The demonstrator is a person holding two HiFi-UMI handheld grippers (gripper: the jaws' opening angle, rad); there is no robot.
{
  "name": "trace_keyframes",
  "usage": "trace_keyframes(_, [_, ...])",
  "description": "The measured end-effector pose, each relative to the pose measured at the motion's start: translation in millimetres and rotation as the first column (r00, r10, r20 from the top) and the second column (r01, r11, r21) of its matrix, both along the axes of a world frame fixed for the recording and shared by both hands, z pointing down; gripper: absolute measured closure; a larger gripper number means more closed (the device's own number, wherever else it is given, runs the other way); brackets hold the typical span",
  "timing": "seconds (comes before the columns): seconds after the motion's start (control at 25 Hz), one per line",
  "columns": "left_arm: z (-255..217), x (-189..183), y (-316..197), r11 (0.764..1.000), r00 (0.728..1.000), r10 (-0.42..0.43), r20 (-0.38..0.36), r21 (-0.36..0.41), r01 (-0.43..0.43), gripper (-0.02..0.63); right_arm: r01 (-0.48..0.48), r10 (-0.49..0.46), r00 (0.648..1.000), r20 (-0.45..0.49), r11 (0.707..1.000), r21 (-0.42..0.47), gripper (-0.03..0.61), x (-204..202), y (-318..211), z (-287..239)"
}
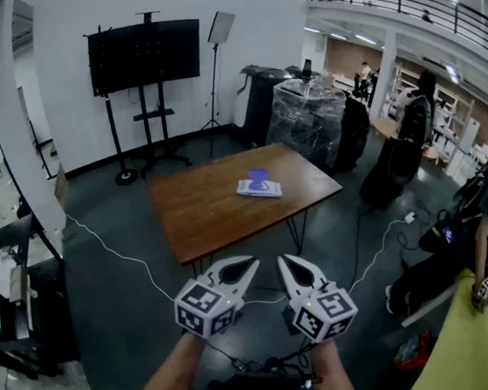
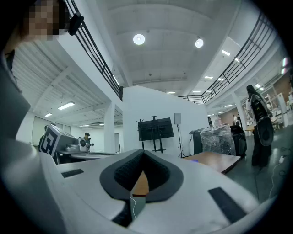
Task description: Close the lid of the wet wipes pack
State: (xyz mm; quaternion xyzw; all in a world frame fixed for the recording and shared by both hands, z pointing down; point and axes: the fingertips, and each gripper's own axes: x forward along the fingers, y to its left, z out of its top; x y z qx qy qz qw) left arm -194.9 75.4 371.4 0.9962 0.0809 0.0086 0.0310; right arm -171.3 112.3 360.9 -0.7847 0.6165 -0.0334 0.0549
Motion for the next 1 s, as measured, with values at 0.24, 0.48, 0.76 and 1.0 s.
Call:
trace_keyframes(0.24, [5, 6, 9, 1.000, 1.000, 0.003, 0.010, -0.005, -0.003, 0.612, 0.006, -0.006, 1.000, 0.004, 1.000, 0.020, 0.574, 7, 8, 4])
trace_keyframes(0.48, [3, 9, 7, 1.000, 1.000, -0.006, 0.009, -0.004, 0.006, 0.612, -0.007, 0.007, 1.000, 0.014, 1.000, 0.019, 0.574, 9, 8, 3])
trace_keyframes(0.76, [5, 24, 7, 1.000, 1.000, -0.009, 0.021, -0.002, 0.009, 0.612, 0.005, -0.005, 1.000, 0.009, 1.000, 0.009, 0.574, 24, 8, 7])
trace_keyframes(1.0, [10, 52, 2, 0.999, 0.998, -0.035, 0.043, 0.017, 0.034, 0.612, 0.017, -0.017, 1.000, 0.009, 1.000, -0.002, 0.574, 55, 4, 12])
